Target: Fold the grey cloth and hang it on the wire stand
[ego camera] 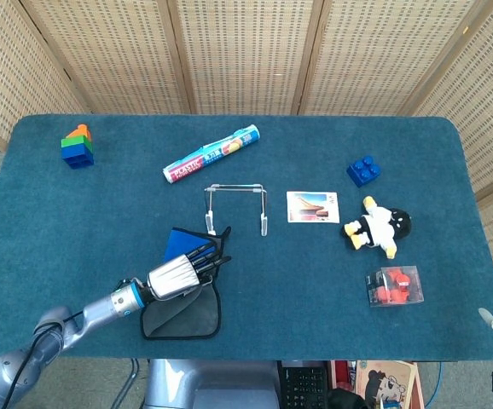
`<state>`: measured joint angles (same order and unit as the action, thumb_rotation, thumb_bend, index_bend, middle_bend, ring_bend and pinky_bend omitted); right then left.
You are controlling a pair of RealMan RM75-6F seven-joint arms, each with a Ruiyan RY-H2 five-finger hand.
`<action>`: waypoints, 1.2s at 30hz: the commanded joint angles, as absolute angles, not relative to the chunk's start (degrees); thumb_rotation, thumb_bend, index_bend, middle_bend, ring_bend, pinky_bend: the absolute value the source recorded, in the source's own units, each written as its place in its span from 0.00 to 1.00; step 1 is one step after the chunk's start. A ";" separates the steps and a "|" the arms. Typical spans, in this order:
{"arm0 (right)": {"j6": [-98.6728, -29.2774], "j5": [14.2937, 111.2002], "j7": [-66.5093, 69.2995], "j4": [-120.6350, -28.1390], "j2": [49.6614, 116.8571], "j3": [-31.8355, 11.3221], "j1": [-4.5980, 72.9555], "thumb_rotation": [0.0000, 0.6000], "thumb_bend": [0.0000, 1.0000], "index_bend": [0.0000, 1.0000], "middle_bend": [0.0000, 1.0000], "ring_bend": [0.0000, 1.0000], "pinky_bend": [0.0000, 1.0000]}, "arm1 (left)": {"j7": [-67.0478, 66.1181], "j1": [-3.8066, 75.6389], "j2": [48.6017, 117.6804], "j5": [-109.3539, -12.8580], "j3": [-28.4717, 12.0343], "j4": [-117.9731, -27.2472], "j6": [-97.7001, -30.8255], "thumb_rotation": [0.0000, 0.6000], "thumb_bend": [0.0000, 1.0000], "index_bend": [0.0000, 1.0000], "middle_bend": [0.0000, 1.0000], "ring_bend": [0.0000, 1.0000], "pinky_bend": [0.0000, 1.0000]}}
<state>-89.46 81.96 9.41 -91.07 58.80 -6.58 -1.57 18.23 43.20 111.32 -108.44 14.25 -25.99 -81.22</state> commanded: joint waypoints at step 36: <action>-90.70 83.13 9.98 -91.42 58.47 -6.27 -2.19 1.00 0.00 0.00 0.00 0.00 0.00 | 15.03 43.87 98.81 -105.38 8.25 -47.02 -87.05 1.00 0.14 0.00 0.00 0.00 0.00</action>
